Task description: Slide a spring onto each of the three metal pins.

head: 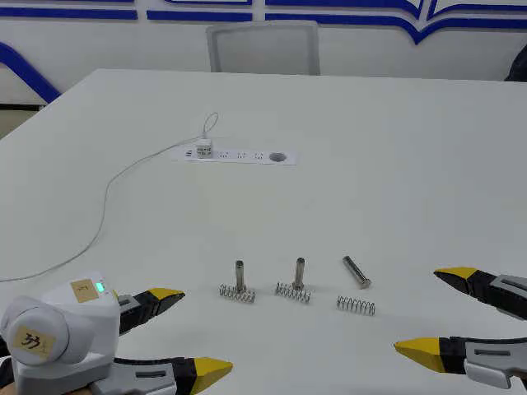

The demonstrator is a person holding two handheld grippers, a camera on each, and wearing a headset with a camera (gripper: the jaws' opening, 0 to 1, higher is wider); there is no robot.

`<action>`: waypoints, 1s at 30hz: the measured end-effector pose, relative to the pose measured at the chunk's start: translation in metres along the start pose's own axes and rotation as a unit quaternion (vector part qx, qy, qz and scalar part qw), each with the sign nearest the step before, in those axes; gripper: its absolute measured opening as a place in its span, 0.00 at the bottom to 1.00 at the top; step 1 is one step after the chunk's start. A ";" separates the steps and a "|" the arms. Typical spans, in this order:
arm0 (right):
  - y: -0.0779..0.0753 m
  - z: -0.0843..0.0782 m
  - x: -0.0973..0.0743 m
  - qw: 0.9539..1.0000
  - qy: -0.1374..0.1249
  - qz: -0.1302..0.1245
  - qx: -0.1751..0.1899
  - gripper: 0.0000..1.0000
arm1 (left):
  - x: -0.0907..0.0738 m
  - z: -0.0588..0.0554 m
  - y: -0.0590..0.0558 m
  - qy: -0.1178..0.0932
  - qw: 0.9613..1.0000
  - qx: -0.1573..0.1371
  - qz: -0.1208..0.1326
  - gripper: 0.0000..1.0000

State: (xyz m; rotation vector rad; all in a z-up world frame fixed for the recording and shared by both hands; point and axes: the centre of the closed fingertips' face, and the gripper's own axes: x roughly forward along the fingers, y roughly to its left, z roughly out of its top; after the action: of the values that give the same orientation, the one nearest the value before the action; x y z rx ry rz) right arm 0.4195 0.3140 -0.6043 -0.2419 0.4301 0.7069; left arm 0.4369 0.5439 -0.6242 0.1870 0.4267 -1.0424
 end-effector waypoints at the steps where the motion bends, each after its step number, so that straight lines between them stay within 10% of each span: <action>1: 0.000 0.000 0.000 1.000 0.000 0.001 0.000 0.75 | 0.000 0.000 0.000 -0.001 1.000 -0.001 0.001 0.72; 30: -0.011 0.003 0.003 1.000 0.006 -0.011 0.015 0.70 | -0.001 0.002 0.000 -0.003 1.000 -0.004 0.005 0.71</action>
State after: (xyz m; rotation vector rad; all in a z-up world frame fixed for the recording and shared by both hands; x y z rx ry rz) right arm 0.4299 0.3092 -0.6023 -0.2227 0.4475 0.6785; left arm 0.4371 0.5444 -0.6220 0.1778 0.4243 -1.0319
